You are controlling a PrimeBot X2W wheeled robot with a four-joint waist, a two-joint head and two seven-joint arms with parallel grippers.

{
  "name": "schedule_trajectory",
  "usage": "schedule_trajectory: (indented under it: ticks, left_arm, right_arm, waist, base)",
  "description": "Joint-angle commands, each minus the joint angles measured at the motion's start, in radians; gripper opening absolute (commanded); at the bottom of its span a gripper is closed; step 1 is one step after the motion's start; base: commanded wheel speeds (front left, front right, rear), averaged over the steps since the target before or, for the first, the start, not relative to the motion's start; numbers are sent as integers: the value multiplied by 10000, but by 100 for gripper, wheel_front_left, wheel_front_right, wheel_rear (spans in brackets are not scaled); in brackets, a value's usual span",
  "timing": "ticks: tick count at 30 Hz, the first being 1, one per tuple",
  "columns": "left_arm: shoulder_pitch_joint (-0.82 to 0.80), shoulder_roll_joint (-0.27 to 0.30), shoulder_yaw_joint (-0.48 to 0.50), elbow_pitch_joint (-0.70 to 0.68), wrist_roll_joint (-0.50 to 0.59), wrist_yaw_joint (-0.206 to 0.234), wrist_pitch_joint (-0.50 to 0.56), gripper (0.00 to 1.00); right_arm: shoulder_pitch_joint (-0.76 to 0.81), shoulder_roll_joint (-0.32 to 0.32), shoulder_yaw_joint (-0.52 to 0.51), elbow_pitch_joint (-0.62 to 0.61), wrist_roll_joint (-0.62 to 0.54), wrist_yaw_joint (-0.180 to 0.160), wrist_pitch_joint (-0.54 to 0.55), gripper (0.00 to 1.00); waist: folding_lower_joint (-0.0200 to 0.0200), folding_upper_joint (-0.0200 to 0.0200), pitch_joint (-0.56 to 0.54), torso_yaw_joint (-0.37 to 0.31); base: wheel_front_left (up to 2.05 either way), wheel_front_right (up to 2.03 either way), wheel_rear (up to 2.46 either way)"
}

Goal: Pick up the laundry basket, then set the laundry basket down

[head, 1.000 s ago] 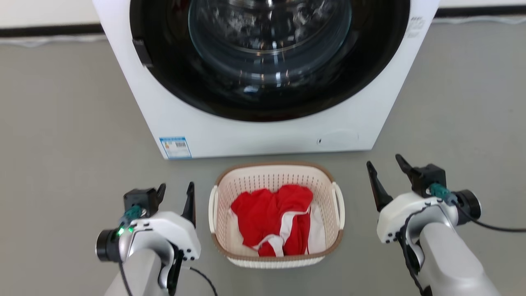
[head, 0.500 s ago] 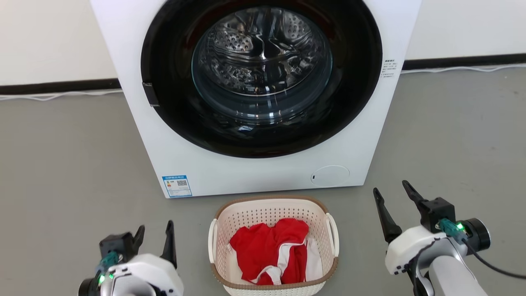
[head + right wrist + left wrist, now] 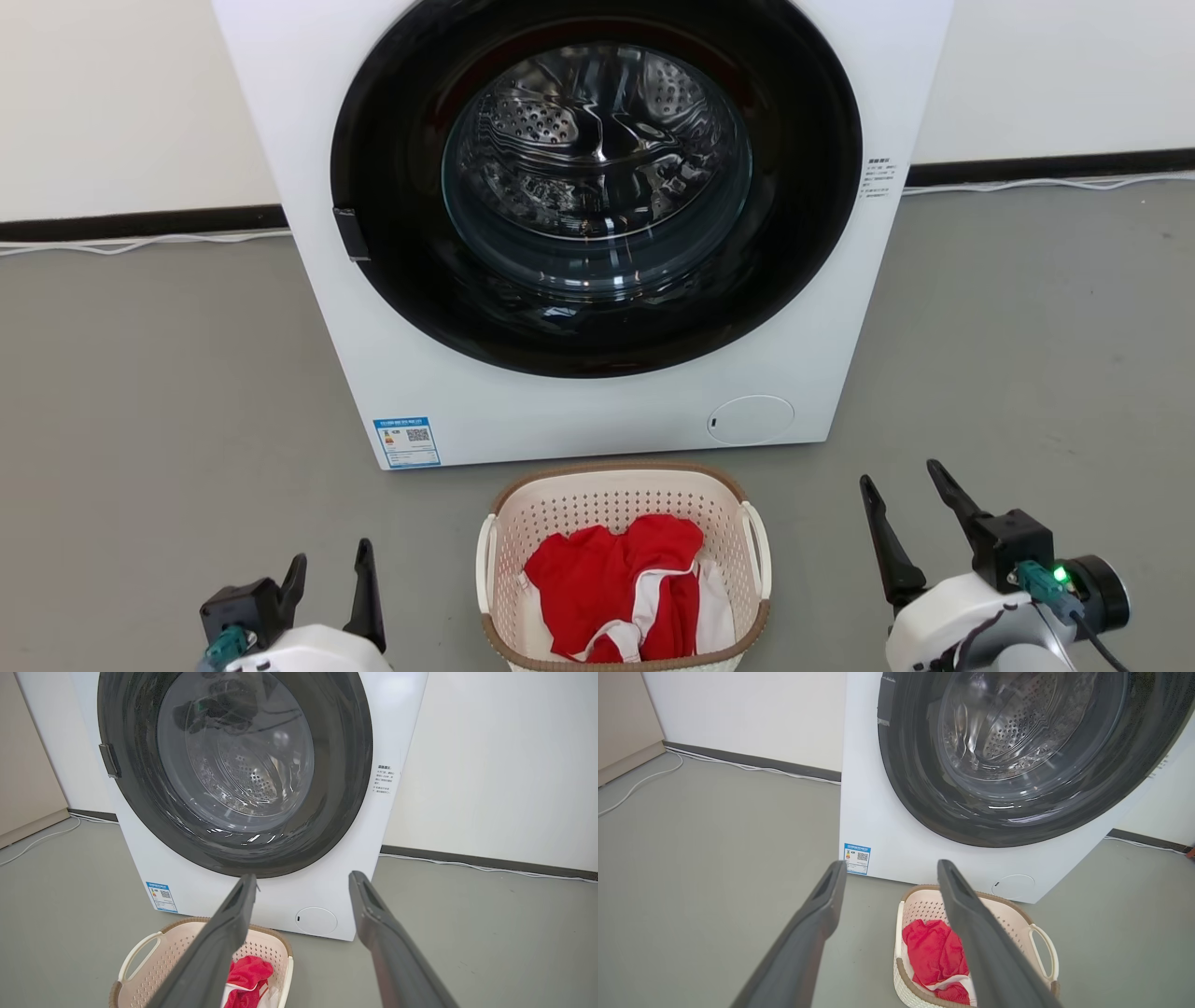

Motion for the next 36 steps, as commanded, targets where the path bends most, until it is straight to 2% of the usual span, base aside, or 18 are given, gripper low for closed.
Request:
schedule_trajectory:
  ticks: [1,23,24,28,32,36]
  left_arm:
    - [-94,108,387,-344,79,70,-61,100]
    - [90,-85,608,-310,360,-43,-61,100]
    - [350,-153,297,-37,257,-18,3,0]
    - [453,-196,363,237,18,-49,120,0]
    - [432,-196,420,127,-408,-101,261,0]
    - [440,-196,438,-1,-832,-154,359,0]
  right_arm:
    - [-48,10,169,-345,80,62,-110,100]
    - [243,100,60,-262,78,62,-111,100]
    - [359,100,-140,-29,6,-2,1,0]
    - [469,159,-229,270,267,-8,144,0]
    - [459,165,-297,180,808,-6,313,0]
    - [504,171,-289,45,1357,-4,401,0]
  waist:
    - [0,-1,-42,8]
    - [0,-1,-261,87]
    - [0,-1,-263,85]
    - [2,-1,-253,93]
    - [22,-1,-236,102]
    - [4,-1,-193,111]
  base:
    - [0,0,0]
    - [0,0,0]
    - [0,0,0]
    - [0,0,0]
    - [0,0,0]
    - [0,0,0]
